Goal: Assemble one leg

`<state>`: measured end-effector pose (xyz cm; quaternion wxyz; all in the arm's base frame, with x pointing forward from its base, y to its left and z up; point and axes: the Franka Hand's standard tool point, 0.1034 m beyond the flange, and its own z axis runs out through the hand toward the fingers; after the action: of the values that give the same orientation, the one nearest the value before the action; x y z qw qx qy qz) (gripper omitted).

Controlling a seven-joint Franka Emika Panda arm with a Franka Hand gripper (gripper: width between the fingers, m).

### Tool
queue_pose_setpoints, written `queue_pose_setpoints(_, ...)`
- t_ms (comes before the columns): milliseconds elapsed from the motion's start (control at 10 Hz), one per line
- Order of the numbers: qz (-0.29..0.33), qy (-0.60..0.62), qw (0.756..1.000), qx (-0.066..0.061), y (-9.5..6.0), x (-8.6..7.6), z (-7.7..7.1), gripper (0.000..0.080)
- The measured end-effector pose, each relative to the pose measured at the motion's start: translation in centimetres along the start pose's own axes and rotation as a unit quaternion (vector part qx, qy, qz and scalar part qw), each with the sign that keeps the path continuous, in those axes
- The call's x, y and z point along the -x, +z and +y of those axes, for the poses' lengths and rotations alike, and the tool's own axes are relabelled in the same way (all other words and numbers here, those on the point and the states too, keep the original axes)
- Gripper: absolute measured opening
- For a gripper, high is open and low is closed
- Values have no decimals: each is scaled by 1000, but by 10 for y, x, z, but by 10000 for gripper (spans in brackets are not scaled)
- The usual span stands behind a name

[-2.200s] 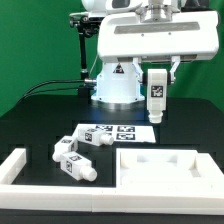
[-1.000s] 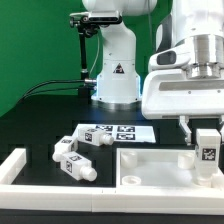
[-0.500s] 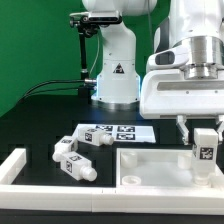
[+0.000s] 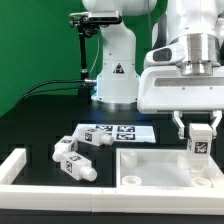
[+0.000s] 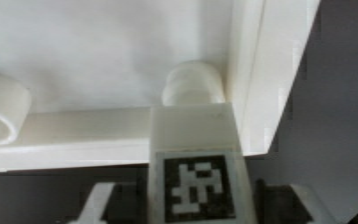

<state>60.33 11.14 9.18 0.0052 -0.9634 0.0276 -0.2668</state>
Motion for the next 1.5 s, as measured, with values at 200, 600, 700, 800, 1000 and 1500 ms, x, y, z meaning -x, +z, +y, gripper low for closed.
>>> queue_pose_setpoints(200, -1, 0, 1000, -1, 1, -7, -2, 284)
queue_pose_setpoints(600, 3, -2, 1000, 2, 8, -13, 2, 284)
queue_pose_setpoints(700, 5, -3, 1000, 2, 9, -15, 1, 284)
queue_pose_setpoints(800, 7, -4, 1000, 1, 11, -16, -1, 284)
queue_pose_setpoints(1000, 6, -7, 1000, 0, 15, -15, -5, 284)
queue_pose_setpoints(1500, 2, -12, 1000, 3, 24, -4, -5, 284)
